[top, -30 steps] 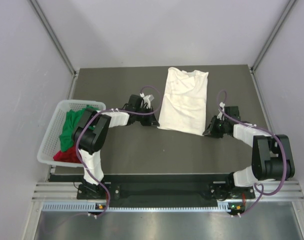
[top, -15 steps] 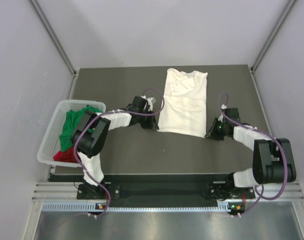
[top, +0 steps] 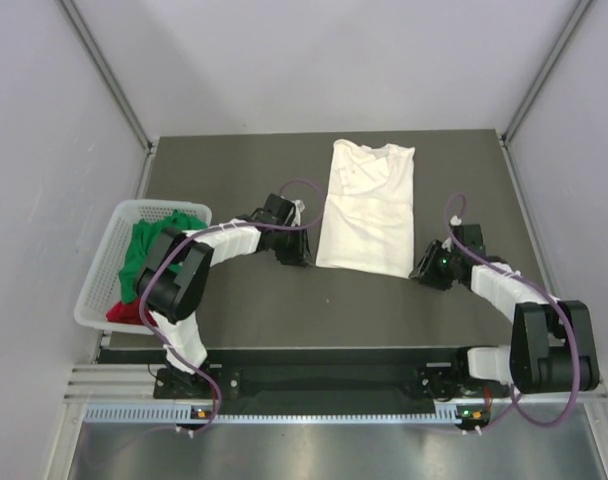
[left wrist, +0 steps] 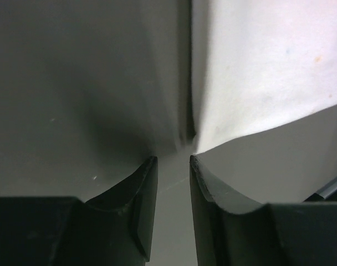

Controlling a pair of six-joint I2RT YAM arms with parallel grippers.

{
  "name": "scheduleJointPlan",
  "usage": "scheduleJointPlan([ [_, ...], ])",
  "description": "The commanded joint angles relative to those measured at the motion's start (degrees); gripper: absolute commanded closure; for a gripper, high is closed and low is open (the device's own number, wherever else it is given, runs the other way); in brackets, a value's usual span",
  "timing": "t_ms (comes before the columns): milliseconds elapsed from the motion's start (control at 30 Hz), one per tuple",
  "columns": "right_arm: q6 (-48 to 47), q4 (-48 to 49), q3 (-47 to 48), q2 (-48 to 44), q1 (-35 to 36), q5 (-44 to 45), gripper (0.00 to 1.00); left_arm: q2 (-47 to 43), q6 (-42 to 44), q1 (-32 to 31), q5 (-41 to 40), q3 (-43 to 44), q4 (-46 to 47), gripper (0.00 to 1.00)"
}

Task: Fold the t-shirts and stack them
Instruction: Fold the tshirt

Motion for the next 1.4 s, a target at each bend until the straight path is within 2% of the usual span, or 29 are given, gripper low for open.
scheduleJointPlan([
  [0,-2.3,-8.1,3.7,-0.7,-0.3,5.8,0.6,-3.2,-1.2,0.3,-5.7,2.7,-6.5,0.64],
  [167,-6.5,-2.3,8.7,2.5,-0.6,3.2,0.59,-0.5,-0.4,0.9,-4.9,10.7,-7.9,0.65],
  [300,-12.5,0.2,16.6,11.8,-0.8,1.6,0.58,3.1,2.3,1.2,-3.2,17.0,-5.1,0.65],
  [367,-14.4,5.0,18.0,15.7,-1.2,1.1,0.56,5.8,2.0,1.7,-2.7,19.7,-5.5,0.65],
  [400,-14.7,5.6,19.4,19.5,-1.8,-0.7,0.56,6.4,1.5,2.5,-2.1,21.9,-6.3,0.65],
  [467,-15.1,9.2,20.4,21.4,-5.1,-9.5,0.55,6.3,0.1,3.4,-0.6,22.5,-5.0,0.65],
  [567,-17.1,12.0,21.5,22.7,-6.9,-12.4,0.54,6.4,0.6,4.7,0.0,22.6,-0.5,0.63],
  [733,-18.9,10.5,29.0,30.9,-8.6,-16.5,0.59,10.9,0.9,6.9,1.6,25.2,1.1,0.62],
  [900,-19.8,11.5,33.4,35.1,-8.9,-20.8,0.6,13.8,2.1,7.0,5.7,26.4,7.4,0.6],
  [1200,-19.4,12.2,39.3,40.0,-8.9,-22.9,0.64,24.6,3.2,7.0,7.4,36.1,6.8,0.62],
  [1367,-18.4,12.0,42.6,43.6,-9.0,-25.1,0.71,28.8,3.8,7.0,7.7,39.2,6.4,0.65],
])
